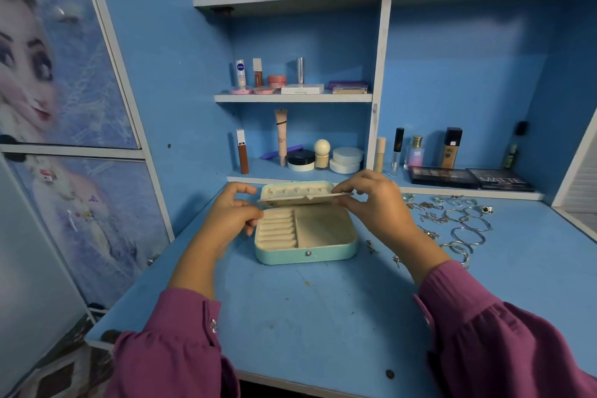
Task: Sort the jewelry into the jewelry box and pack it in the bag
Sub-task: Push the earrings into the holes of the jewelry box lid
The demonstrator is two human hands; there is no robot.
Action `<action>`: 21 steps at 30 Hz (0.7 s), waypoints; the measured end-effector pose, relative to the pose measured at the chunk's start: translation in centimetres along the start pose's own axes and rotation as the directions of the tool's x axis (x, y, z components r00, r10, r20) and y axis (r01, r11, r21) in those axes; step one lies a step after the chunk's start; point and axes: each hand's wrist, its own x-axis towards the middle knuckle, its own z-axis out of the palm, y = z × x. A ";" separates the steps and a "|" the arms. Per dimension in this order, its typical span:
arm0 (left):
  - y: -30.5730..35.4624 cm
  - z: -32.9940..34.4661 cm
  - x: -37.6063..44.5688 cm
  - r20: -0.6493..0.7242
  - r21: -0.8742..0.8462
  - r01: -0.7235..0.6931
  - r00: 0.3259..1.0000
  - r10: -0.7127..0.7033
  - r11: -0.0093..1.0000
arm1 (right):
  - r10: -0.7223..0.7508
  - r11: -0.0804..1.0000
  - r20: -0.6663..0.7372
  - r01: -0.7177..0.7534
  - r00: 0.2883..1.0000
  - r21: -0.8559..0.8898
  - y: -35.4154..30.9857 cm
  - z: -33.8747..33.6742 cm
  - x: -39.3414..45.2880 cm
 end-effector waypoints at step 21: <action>0.2 0.9 0.2 0.006 -0.248 0.007 1.000 -0.006 0.969 | 0.339 0.937 -0.001 -0.338 0.941 0.089 1.4 -0.3 0.2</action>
